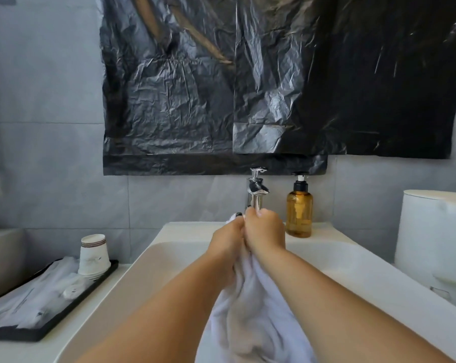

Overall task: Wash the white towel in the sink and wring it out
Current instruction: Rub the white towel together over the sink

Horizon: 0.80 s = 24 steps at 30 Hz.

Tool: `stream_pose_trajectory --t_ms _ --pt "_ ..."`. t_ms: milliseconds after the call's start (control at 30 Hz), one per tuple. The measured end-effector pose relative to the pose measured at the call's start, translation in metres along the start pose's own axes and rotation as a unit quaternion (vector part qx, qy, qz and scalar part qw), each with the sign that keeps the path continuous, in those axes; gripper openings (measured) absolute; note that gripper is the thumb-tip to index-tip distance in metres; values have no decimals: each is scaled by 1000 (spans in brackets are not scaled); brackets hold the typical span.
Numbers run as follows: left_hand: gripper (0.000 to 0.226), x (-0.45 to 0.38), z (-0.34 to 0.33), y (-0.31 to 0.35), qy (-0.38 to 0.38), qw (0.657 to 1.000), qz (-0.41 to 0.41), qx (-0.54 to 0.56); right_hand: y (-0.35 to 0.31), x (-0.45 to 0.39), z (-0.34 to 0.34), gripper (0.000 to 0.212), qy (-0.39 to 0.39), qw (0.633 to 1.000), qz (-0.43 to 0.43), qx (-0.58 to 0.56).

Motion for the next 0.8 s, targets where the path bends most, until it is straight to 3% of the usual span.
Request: stream_pose_trajectory --t_ms 100,267,333,467,633,800 --pt "40 0 -10 1 -15 1000 3 17 18 -13 13 30 10 998 -57 -39" --pt "18 -6 9 13 76 993 -80 49 -19 27 -4 44 -21 994 111 -9" --pt "17 -1 11 16 58 993 -80 58 -22 30 -7 45 -13 992 127 5" --pt "18 9 -7 16 -37 998 -55 1 -16 11 15 45 17 993 113 -31" --pt "26 5 -11 18 -82 994 -68 -8 -12 3 26 41 12 995 77 -62" --pt "44 15 -16 13 -116 993 -30 -21 6 -11 30 36 21 992 -39 -116"
Point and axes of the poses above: each hand's wrist, its own x-axis away from the middle knuckle, its own z-axis out of the back of the hand, y = z × x, the point moved 4 cm from there along -x, towards the middle knuckle, and after that the axes turned 7 degrees about -x, right-handed, at the moved point
